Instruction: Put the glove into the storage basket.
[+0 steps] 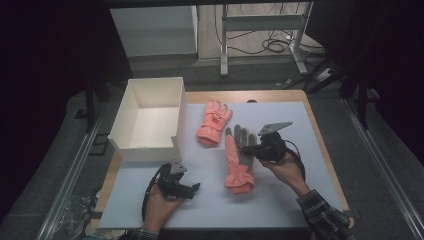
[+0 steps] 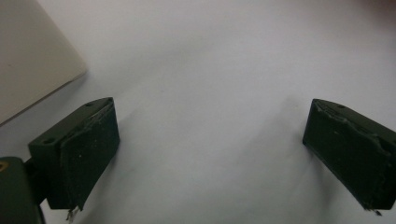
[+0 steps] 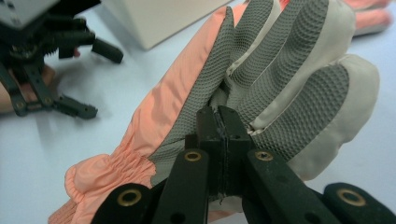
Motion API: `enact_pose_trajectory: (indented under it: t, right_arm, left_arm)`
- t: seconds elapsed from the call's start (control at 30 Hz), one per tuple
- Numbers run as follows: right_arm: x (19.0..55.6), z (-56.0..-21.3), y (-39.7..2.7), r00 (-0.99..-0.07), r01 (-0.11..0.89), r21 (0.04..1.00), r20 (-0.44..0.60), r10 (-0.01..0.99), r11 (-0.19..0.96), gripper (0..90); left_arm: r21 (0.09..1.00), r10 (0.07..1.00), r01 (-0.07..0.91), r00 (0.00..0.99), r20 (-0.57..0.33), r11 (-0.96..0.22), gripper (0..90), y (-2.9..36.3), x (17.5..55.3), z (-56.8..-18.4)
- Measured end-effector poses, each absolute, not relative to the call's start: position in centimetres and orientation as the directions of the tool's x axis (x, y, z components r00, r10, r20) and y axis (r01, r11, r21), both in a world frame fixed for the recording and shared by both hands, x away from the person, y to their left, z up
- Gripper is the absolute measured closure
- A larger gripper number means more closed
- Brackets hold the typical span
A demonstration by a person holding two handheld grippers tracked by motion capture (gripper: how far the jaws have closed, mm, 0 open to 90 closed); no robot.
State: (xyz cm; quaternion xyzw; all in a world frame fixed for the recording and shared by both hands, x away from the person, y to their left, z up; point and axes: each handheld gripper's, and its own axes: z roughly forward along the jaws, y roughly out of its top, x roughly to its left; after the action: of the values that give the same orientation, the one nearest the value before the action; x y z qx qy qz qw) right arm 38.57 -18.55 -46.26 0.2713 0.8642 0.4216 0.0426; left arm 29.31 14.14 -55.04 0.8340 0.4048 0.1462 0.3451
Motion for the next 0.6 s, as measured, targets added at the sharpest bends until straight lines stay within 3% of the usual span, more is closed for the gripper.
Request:
enact_pose_trajectory:
  t: [0.6]
  right_arm:
    - [40.5, -50.4, -17.6, -0.867, 0.428, 0.707, 0.145, 0.476, 0.563, 85.6]
  left_arm:
    - [0.696, 0.778, 0.576, 0.627, -0.038, -0.43, 3.7, 14.1, 29.3, -55.1]
